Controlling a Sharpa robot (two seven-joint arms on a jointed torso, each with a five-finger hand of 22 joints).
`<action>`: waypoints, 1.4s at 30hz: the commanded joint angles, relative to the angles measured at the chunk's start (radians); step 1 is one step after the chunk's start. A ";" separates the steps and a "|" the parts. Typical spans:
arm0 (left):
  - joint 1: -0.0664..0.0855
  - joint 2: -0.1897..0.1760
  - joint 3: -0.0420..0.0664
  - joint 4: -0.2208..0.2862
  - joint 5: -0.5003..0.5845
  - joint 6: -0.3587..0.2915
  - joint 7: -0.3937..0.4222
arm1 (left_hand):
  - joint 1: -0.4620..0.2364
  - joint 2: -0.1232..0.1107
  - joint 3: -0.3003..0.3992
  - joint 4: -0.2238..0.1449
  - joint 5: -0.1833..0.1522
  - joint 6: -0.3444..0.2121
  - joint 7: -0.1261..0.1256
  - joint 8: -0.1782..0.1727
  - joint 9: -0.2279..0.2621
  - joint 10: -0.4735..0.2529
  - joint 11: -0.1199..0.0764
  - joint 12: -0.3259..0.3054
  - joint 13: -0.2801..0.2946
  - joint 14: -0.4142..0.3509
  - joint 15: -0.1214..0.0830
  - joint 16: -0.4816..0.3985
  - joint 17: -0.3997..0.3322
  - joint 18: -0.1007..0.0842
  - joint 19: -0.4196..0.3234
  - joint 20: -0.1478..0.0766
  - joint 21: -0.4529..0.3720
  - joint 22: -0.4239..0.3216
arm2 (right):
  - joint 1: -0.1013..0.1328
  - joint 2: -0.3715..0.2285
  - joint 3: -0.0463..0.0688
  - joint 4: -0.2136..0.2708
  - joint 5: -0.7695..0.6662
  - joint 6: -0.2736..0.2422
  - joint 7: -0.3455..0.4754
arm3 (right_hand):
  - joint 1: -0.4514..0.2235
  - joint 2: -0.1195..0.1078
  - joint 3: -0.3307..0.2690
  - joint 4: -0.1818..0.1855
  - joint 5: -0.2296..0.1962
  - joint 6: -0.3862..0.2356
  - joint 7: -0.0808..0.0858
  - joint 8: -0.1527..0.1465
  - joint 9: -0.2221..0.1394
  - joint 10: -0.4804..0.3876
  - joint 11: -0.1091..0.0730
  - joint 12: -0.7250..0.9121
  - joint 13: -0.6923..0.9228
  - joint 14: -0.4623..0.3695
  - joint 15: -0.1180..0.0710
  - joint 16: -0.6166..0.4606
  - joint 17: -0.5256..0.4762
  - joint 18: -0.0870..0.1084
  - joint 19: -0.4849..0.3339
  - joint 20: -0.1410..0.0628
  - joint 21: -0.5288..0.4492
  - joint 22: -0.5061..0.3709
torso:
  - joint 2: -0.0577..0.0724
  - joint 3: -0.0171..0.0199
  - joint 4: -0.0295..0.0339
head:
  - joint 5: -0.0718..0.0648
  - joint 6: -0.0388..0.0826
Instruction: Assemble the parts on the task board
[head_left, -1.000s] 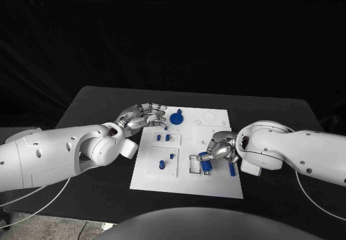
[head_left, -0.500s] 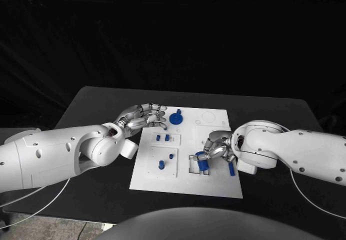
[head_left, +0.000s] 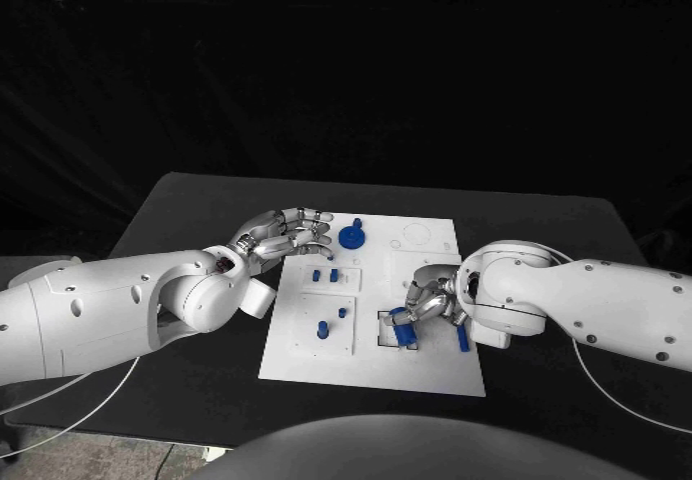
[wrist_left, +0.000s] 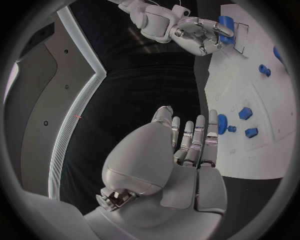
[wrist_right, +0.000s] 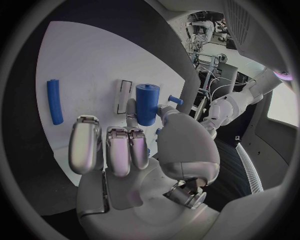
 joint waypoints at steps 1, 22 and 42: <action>-0.001 0.001 0.001 0.002 0.002 0.020 0.004 | 0.011 0.002 0.004 0.000 0.004 0.004 0.042 -0.004 -0.001 0.000 0.000 -0.005 -0.001 0.003 0.005 0.004 -0.001 -0.011 0.002 -0.003 0.001 0.001 | -0.005 0.006 0.000 -0.005 -0.019 0.031 -0.026 | -0.010 0.000 0.135 -0.130 -0.004 -0.002 -0.001 -0.003 -0.002 0.105 0.009 0.004 0.263 0.089 0.004 -0.003 0.190 -0.007 0.009 0.007 -0.006 0.181 | 0.000 -0.0003 0.0003 | 0.002 0.000; -0.002 0.002 0.001 -0.001 0.002 0.027 -0.004 | 0.012 0.002 0.006 0.000 0.005 0.006 0.045 -0.003 -0.002 0.001 -0.003 -0.005 -0.002 0.003 0.004 0.004 -0.002 -0.012 0.002 -0.004 0.001 0.001 | -0.019 0.011 0.000 -0.011 -0.019 -0.035 0.005 | -0.077 0.017 0.091 -0.075 -0.190 -0.002 0.009 -0.031 -0.019 0.105 0.019 0.004 0.263 0.082 0.013 -0.026 0.160 0.003 -0.010 0.016 -0.058 0.166 | 0.000 0.0000 0.0000 | 0.006 0.000; -0.008 0.006 0.001 -0.008 0.002 0.039 -0.015 | 0.019 0.002 0.014 -0.005 0.012 0.011 0.051 -0.003 -0.004 0.004 -0.005 -0.007 -0.005 0.007 0.005 0.004 -0.003 -0.013 0.002 -0.005 0.002 0.003 | -0.021 0.010 0.000 -0.011 -0.022 -0.005 -0.011 | -0.151 0.014 -0.021 -0.016 -0.469 -0.017 0.019 -0.053 -0.030 0.105 0.029 0.004 0.263 0.082 0.021 -0.029 0.156 0.007 -0.013 0.025 -0.083 0.162 | 0.000 -0.0002 0.0000 | 0.005 0.000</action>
